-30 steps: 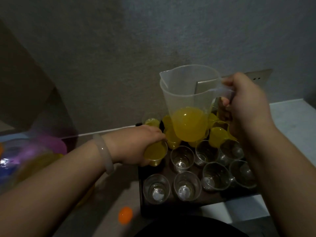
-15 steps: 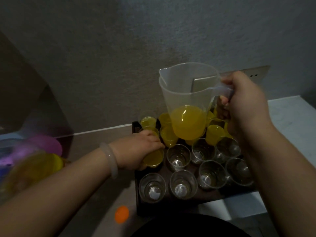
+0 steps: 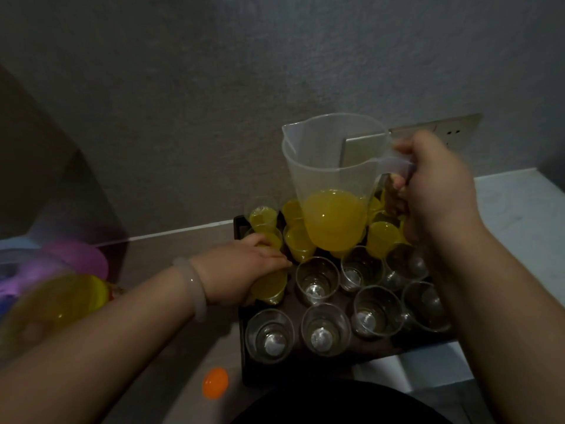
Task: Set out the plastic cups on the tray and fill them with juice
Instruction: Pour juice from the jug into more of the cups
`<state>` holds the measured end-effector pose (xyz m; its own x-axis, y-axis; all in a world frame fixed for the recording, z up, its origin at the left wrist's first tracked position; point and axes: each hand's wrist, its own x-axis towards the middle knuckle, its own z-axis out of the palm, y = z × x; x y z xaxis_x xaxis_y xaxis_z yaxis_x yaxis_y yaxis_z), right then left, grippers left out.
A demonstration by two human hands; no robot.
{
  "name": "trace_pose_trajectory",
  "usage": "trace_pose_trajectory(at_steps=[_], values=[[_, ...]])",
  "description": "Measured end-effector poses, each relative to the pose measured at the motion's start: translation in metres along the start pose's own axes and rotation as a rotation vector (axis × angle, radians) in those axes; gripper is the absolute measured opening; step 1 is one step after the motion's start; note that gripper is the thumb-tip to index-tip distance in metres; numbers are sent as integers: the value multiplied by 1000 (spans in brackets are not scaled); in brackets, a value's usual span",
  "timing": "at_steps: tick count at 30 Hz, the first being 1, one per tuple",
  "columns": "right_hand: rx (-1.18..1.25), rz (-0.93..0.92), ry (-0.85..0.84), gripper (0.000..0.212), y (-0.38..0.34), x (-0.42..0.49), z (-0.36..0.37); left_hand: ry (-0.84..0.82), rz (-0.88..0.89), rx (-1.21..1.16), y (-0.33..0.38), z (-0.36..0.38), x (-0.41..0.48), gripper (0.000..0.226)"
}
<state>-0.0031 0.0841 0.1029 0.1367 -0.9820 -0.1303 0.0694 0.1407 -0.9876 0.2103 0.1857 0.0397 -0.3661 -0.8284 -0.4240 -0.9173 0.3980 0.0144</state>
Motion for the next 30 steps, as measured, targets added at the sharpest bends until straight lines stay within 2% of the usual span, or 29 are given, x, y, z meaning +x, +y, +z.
trace_pose_trajectory(at_steps=[4, 7, 11, 19, 26, 30], values=[[42, -9, 14, 41, -3, -2, -1, -14, -15, -70, 0, -4, -3, 80], [74, -11, 33, 36, -5, -3, -3, 61, -22, -115, 1, -11, -4, 72], [138, -14, 49, 47, -6, -2, -5, 201, 12, -136, 12, -23, 8, 60], [220, -59, 134, 45, -5, 3, -16, 128, 72, -58, 34, -16, 36, 75], [264, -82, 185, 40, -8, 8, -22, 106, 74, -43, 37, -11, 48, 76], [223, -86, 157, 50, -5, 10, -23, 118, 59, -56, 37, -10, 50, 75]])
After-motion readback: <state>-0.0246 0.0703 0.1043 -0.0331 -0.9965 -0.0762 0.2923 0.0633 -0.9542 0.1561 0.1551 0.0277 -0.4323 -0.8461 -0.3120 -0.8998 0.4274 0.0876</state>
